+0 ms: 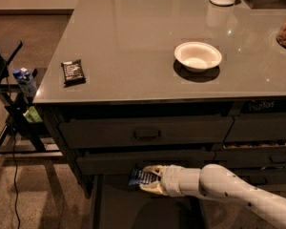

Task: Pick rxbar blueberry from bottom drawer and place on counter

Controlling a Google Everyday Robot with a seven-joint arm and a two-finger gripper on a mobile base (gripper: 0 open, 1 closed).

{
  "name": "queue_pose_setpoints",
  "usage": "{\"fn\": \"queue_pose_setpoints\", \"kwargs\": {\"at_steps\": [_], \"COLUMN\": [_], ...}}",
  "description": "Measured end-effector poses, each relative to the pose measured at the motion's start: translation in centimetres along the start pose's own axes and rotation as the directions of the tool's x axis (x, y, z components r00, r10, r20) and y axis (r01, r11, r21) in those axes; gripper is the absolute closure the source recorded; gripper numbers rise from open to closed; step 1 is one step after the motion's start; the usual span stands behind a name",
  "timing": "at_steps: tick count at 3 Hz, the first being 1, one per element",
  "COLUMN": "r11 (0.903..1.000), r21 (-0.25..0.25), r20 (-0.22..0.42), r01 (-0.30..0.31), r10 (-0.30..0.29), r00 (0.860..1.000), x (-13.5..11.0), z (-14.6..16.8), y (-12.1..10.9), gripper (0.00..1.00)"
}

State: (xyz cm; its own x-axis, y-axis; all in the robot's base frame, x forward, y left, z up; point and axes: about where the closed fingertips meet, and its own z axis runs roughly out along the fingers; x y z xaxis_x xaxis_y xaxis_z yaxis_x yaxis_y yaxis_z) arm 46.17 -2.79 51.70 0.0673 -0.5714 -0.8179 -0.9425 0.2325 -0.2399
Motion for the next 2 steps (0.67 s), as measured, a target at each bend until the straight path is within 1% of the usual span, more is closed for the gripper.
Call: {"fn": "queue_pose_setpoints", "kwargs": {"at_steps": [1, 2], "r11": [0.9986, 0.9941], "r21": [0.033, 0.06], "r20": [-0.02, -0.049], "r01": [0.041, 0.091], "r10": [-0.04, -0.088], "r00": [0.999, 0.995], "x": [-3.0, -6.3], "z": [-1.6, -3.4], "y": [-1.0, -2.5], "gripper": [1.0, 1.0]}}
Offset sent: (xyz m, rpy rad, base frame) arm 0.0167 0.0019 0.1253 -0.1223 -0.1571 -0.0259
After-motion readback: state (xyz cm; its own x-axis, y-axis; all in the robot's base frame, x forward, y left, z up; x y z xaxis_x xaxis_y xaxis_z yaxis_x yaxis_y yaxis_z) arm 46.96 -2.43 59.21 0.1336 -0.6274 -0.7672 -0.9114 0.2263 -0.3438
